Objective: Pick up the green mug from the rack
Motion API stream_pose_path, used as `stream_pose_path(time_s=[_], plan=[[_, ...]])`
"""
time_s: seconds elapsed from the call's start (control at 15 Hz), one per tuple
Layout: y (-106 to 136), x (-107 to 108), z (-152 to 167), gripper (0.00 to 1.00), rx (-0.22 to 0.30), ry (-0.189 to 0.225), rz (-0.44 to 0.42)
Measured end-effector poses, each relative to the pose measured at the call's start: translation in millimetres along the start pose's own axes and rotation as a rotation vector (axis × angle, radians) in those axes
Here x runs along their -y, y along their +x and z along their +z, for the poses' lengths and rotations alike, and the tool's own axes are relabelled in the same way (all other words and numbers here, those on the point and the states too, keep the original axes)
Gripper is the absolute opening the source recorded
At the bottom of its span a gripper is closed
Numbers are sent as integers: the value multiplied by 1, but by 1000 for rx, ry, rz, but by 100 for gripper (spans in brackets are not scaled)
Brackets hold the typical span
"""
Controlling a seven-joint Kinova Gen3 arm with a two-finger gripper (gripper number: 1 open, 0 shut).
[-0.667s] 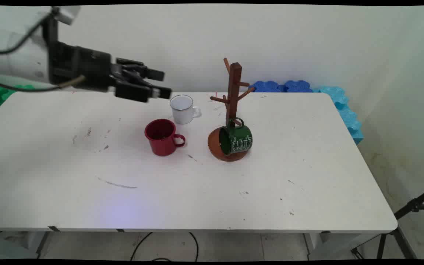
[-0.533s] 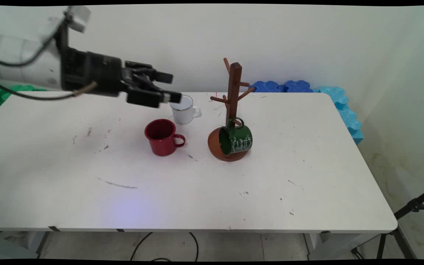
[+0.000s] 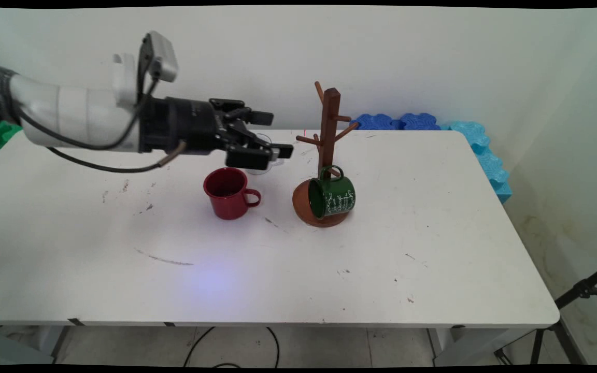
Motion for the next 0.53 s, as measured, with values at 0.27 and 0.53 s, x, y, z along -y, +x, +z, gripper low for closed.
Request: stream_pose_path(time_s=[0.27,0.53], plan=[[-16,-10,21,100,38,48,-41],[-29,-13,35,100,65,78,-94]])
